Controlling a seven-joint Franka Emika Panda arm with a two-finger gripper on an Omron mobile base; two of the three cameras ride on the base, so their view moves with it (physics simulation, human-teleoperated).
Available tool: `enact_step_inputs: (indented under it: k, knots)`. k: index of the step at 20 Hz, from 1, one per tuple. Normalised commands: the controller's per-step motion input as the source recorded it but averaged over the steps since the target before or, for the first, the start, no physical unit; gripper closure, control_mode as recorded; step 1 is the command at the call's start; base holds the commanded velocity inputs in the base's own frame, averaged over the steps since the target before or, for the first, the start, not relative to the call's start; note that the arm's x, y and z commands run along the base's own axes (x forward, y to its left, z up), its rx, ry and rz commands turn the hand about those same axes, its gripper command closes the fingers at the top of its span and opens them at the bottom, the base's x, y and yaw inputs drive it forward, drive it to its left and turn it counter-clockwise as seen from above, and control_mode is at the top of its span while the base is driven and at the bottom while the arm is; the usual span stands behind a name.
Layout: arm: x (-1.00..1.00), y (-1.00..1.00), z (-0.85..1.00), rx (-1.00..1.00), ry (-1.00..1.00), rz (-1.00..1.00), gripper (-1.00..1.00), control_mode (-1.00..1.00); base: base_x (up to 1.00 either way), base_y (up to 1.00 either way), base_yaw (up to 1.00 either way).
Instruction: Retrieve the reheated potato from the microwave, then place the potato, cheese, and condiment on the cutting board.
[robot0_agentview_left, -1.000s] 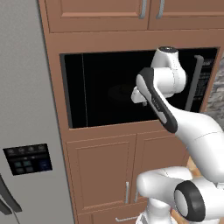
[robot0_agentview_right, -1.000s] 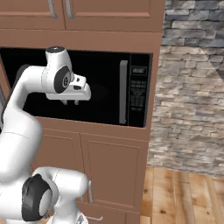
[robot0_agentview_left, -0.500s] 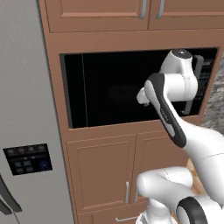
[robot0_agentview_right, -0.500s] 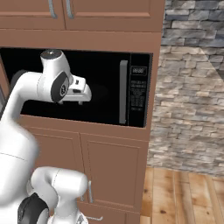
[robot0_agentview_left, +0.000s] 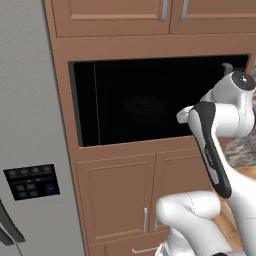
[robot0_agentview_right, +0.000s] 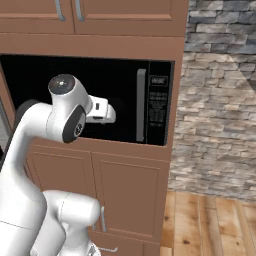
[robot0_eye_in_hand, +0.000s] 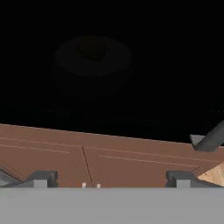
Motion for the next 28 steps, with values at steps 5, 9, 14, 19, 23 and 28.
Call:
enact_step_inputs:
  k: [5, 9, 14, 19, 23, 28]
  knots:
    - [-0.15, -0.55, 0.25, 0.0, -0.03, -0.06, -1.0, -1.0, 0.0, 0.0, 0.0]
    - [-0.09, -0.55, 0.27, 0.0, 0.0, -0.1, -1.0, -1.0, 0.0, 0.0, 0.0]
    - [0.07, -0.47, 0.15, 0.0, 0.02, -0.12, -1.0, -1.0, 0.0, 0.0, 0.0]
    - [0.2, -0.38, 0.02, 0.0, 0.0, -0.07, -1.0, -1.0, 0.0, 0.0, 0.0]
    - [0.24, -0.31, -0.02, 0.0, 0.0, -0.02, -1.0, -1.0, 0.0, 0.0, 0.0]
    - [0.4, -0.2, -0.14, 0.01, 0.0, 0.0, -1.0, -1.0, 0.0, 0.0, 0.0]
